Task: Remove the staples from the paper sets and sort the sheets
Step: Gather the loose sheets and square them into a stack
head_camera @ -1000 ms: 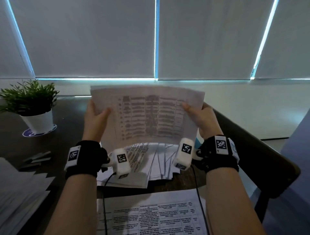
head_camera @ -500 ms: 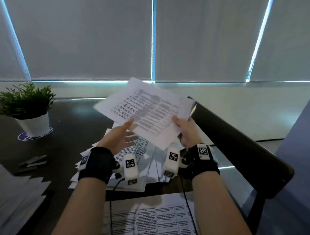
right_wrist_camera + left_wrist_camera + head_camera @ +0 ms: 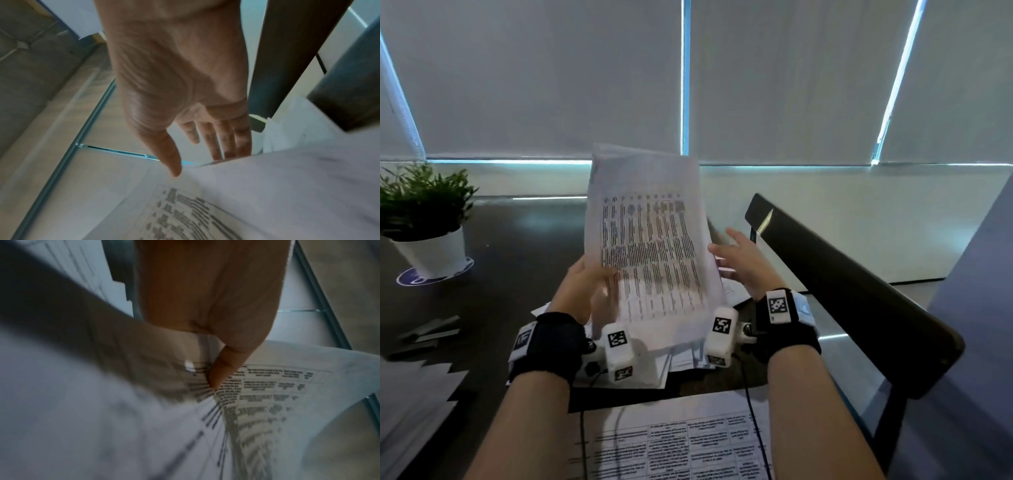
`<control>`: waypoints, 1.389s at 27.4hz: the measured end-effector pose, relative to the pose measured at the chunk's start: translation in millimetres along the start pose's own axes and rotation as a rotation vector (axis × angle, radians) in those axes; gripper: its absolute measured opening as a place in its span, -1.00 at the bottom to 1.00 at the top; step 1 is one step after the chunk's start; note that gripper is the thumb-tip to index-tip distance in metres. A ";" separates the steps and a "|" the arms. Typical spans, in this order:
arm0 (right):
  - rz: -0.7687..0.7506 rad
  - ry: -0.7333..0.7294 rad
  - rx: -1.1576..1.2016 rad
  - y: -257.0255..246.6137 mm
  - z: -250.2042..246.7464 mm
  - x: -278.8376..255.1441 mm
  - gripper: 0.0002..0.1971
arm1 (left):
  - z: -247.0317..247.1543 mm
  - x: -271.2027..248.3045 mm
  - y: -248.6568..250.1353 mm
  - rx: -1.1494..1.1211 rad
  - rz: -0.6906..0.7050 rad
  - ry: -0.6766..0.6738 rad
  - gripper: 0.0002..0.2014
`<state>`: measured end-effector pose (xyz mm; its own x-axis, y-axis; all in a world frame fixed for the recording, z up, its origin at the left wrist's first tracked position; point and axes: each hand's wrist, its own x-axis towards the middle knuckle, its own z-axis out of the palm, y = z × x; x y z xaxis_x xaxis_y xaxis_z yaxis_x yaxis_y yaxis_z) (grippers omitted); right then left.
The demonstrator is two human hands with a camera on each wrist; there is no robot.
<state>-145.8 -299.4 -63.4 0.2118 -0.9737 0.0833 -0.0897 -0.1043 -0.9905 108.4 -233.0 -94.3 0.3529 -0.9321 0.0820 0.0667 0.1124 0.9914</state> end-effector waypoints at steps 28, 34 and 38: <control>-0.397 0.435 -0.200 -8.1 4.4 -8.9 -0.69 | 8.5 -0.5 -9.8 0.026 -0.057 -0.044 -0.66; -0.457 0.463 -0.339 -7.8 9.8 -12.2 -0.77 | 7.5 -1.6 -11.8 0.025 -0.057 -0.047 -0.67; -0.439 0.484 -0.296 -5.8 6.1 -5.1 -0.72 | 8.5 -4.8 -9.2 0.010 -0.032 -0.064 -0.65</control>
<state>-140.4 -292.6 -58.8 -0.1605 -0.8026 0.5745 -0.3701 -0.4907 -0.7888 98.2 -232.5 -103.0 0.2902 -0.9553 0.0562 0.0673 0.0790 0.9946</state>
